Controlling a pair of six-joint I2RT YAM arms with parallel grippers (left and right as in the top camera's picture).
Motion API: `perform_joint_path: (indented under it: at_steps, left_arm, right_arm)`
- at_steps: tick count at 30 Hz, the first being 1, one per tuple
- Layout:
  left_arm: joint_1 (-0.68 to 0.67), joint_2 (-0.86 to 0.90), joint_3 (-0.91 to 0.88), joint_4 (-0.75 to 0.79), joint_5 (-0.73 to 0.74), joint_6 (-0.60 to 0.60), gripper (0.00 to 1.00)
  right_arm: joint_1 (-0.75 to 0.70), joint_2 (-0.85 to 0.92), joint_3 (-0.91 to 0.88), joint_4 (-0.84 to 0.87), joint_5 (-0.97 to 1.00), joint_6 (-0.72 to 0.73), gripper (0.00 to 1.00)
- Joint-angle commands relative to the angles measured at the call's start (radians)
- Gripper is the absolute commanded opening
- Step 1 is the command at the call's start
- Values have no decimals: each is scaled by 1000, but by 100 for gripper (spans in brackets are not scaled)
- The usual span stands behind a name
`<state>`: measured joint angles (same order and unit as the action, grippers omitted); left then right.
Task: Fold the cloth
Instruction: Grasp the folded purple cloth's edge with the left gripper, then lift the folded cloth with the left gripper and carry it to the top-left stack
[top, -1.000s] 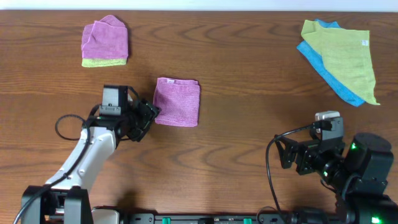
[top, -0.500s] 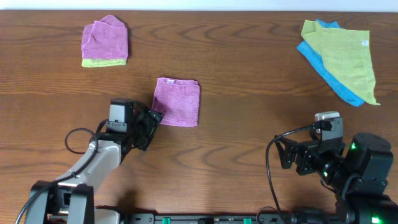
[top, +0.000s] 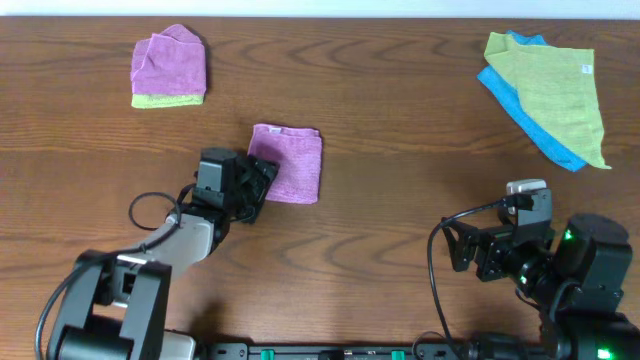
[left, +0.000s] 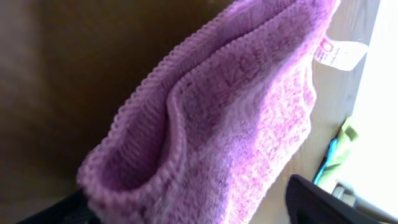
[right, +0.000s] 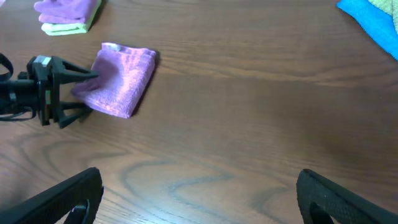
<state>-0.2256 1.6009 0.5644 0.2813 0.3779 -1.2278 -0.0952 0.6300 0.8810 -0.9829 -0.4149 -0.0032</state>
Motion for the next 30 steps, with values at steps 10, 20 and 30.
perform_joint_path:
  at_steps: [10,20,30]
  left_arm:
    - [-23,207,-32,173,2,31,22]
    - [8,166,40,215,102,94,6]
    - [66,116,463,-248,165,222,6]
  right_arm:
    - [-8,-2,-7,-2,0,17,99]
    - [-8,-2,-7,-2,0,17,99]
    - [-8,-2,-7,-2,0,17,99]
